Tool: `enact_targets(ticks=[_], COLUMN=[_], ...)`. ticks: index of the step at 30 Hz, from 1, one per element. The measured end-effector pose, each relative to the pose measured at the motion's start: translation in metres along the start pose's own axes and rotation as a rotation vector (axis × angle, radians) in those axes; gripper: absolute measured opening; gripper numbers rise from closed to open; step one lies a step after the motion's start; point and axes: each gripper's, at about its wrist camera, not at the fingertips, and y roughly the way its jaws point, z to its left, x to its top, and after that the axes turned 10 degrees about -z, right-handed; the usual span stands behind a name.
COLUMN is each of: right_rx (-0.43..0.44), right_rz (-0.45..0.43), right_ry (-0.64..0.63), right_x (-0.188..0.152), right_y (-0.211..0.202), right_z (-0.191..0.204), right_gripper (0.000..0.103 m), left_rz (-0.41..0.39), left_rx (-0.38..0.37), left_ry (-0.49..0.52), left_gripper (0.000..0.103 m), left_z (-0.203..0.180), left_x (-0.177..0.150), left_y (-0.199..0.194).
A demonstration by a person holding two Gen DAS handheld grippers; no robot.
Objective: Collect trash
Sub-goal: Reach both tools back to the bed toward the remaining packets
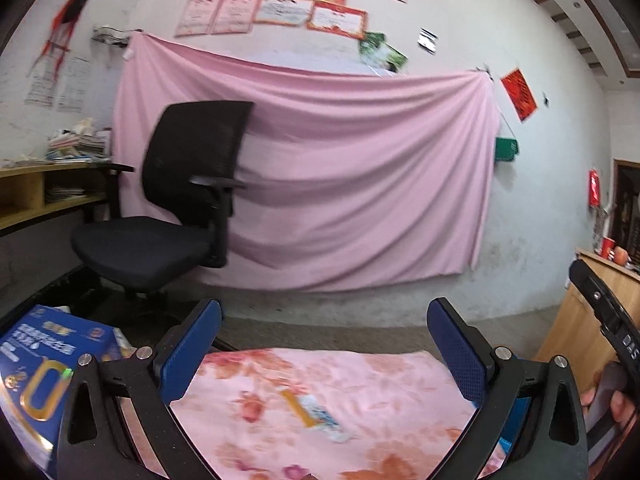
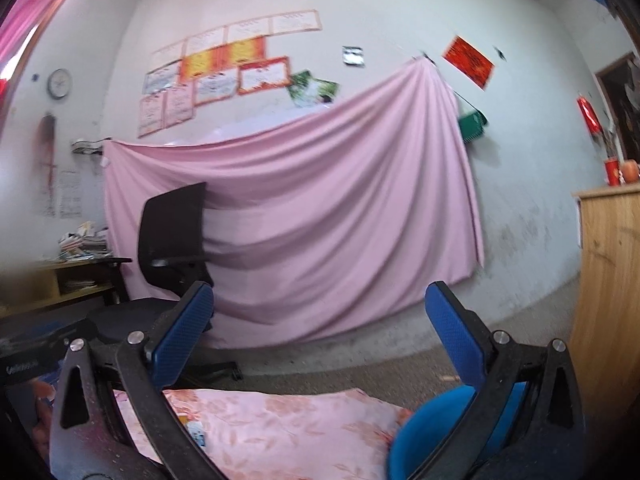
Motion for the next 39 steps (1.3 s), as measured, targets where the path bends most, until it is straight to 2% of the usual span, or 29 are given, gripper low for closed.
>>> enact_targets(ticks=[6, 14, 20, 24, 28, 33, 37, 39], right_rx=[0.1, 0.186, 0.198, 0.189, 0.171, 0.177, 0.223, 0.251], right_rz=[-0.013, 0.055, 0.14, 0.21, 0.317, 0.522, 0.725, 0.786], right_ry=[-0.053, -0.09, -0.144, -0.085, -0.025, 0.003, 0.022, 0.018], right_x=[-0.009, -0.028, -0.047, -0.054, -0.064, -0.091, -0.124, -0.133], right_y=[0.001, 0.009, 0.022, 0.033, 0.049, 0.075, 0.093, 0.098], right_z=[0.033, 0.062, 0.075, 0.067, 0.055, 0.051, 0.055, 0.059], right_gripper=[0.103, 0.103, 0.103, 0.103, 0.103, 0.103, 0.093, 0.09], left_rz=[-0.039, -0.042, 0.013, 0.094, 0.181, 0.27, 0.334, 0.383], left_rx=[0.064, 0.09, 0.102, 0.096, 0.094, 0.074, 0.094, 0.111], left_ry=[0.024, 0.083, 0.134, 0.144, 0.126, 0.048, 0.015, -0.006], left_gripper=[0.101, 0.101, 0.101, 0.101, 0.101, 0.101, 0.101, 0.101], left_z=[0.029, 0.051, 0.05, 0.052, 0.059, 0.068, 0.073, 0.076], left_x=[-0.003, -0.018, -0.034, -0.046, -0.059, -0.068, -0.075, -0.08], left_y=[-0.013, -0.027, -0.018, 0.0, 0.014, 0.029, 0.043, 0.051])
